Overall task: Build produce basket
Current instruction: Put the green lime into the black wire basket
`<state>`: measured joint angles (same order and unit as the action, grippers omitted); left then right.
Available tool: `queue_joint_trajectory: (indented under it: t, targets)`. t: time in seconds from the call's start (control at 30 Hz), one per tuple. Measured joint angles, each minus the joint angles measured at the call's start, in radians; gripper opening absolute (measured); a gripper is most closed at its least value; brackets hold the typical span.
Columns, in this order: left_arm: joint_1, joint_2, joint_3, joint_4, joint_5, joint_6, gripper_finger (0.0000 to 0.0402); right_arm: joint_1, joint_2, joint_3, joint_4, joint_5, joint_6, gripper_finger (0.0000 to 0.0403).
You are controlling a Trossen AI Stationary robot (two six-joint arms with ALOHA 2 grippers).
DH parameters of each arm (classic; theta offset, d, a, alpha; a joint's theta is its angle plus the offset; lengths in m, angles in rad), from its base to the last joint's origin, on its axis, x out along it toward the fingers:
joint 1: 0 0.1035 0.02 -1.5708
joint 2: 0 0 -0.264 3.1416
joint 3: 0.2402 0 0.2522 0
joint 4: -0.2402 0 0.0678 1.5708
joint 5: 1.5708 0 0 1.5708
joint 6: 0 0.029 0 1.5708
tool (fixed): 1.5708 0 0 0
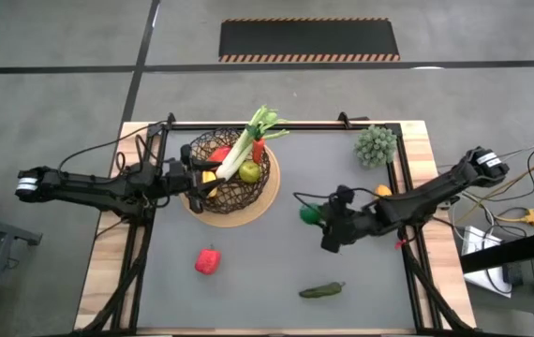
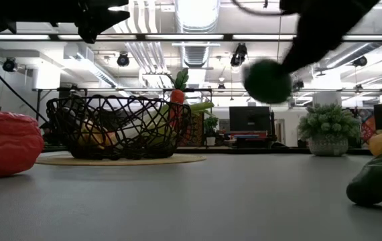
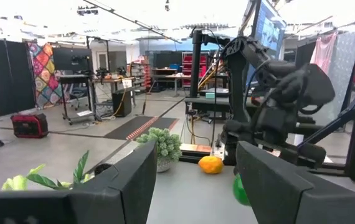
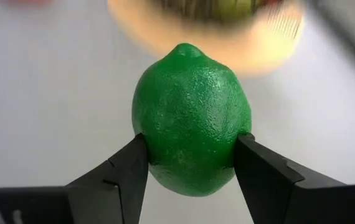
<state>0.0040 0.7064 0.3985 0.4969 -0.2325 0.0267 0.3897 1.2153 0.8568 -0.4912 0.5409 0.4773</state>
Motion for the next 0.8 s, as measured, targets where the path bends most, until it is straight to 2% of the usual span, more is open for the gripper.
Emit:
queue_joint_trajectory:
  t: [0.13,0.33,0.5,0.6,0.8]
  targets:
    - [0.0,0.0,0.0,0.014,0.02,-0.043,0.0202,0.005,-0.032,-0.099,0.354,0.095,-0.163,0.0199]
    - [-0.002,0.014,0.0,0.027,0.137,-0.102,0.0202,-0.001,0.021,-0.313,1.084,0.096,-0.403,0.0199]
    - [-0.025,0.079,0.0,0.124,0.153,-0.102,0.0202,-0.014,0.137,-0.437,1.578,0.09,-0.483,0.0199]
    - [-0.038,0.139,0.0,0.216,0.154,-0.1,0.0202,-0.018,0.222,-0.458,1.749,0.091,-0.489,0.0199]
    - [-0.047,0.266,0.002,0.363,0.155,-0.1,0.0202,-0.018,0.398,-0.425,1.955,0.09,-0.494,0.0199]
